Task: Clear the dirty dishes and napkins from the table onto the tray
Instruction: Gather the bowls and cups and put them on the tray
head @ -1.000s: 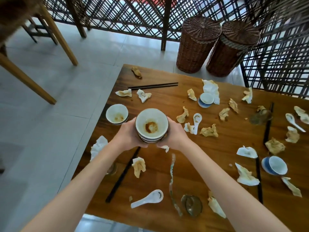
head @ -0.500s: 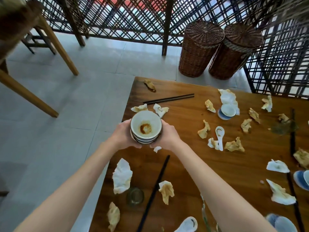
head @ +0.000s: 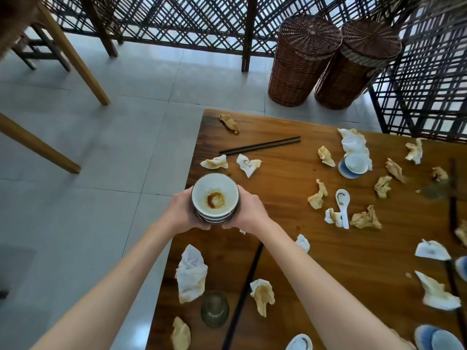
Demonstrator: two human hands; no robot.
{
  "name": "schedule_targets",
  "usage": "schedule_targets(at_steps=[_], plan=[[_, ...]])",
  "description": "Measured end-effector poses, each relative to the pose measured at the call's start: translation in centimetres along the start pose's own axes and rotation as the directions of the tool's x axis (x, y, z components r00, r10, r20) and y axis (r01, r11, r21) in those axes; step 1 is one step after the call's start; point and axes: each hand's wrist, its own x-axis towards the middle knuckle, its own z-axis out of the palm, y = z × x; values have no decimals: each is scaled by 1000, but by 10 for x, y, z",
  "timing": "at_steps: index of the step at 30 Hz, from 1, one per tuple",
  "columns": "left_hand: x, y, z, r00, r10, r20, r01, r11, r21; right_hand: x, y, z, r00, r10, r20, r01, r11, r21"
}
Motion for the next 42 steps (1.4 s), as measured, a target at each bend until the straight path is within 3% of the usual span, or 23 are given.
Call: schedule_targets(at_steps=[18, 27, 36, 42], plan=[[1, -20, 23, 990, -137, 31, 138, 990, -20, 10, 15, 26, 997, 58, 51, -64, 989, 132], [1, -22, 27, 996, -93, -14, 92, 995, -26, 13, 19, 31, 999, 50, 6, -50, 993, 108], [-1, 24, 24, 993, 104, 55, -108, 990, 86, -20, 26, -8, 996, 29, -85, -19, 993, 120], [-12, 97, 32, 933, 318, 167, -320, 947, -15, -76, 47, -66, 978, 39, -203, -9, 989, 147]])
